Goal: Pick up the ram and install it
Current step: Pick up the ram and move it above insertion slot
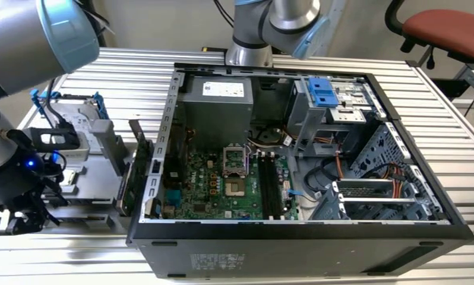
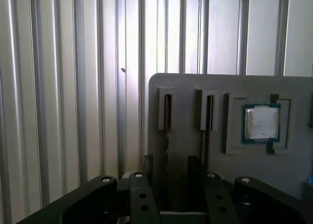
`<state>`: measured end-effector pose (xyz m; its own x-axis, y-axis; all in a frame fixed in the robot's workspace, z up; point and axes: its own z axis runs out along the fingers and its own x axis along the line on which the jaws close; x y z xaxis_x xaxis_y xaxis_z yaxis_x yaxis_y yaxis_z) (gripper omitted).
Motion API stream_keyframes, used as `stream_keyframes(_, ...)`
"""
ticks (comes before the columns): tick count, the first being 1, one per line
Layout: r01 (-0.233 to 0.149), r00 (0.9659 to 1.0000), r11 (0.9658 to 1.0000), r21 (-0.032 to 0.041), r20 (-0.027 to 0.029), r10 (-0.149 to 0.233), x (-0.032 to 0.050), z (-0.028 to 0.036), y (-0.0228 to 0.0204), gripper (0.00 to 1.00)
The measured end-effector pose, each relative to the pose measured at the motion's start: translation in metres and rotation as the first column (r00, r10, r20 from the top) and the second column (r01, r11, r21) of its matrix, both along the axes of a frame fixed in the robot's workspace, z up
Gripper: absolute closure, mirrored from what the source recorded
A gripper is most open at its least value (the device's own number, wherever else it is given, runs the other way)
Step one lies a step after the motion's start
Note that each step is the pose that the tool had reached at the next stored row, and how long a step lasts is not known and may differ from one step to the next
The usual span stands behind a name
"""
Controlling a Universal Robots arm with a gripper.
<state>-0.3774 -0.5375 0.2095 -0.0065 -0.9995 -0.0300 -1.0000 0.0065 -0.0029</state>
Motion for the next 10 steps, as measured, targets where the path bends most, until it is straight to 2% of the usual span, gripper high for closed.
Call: stream_keyframes(10, 0.000, 1.0000, 1.0000, 0.0000, 0.0000, 0.000, -0.0052, -0.0142, 0.0000, 0.00)
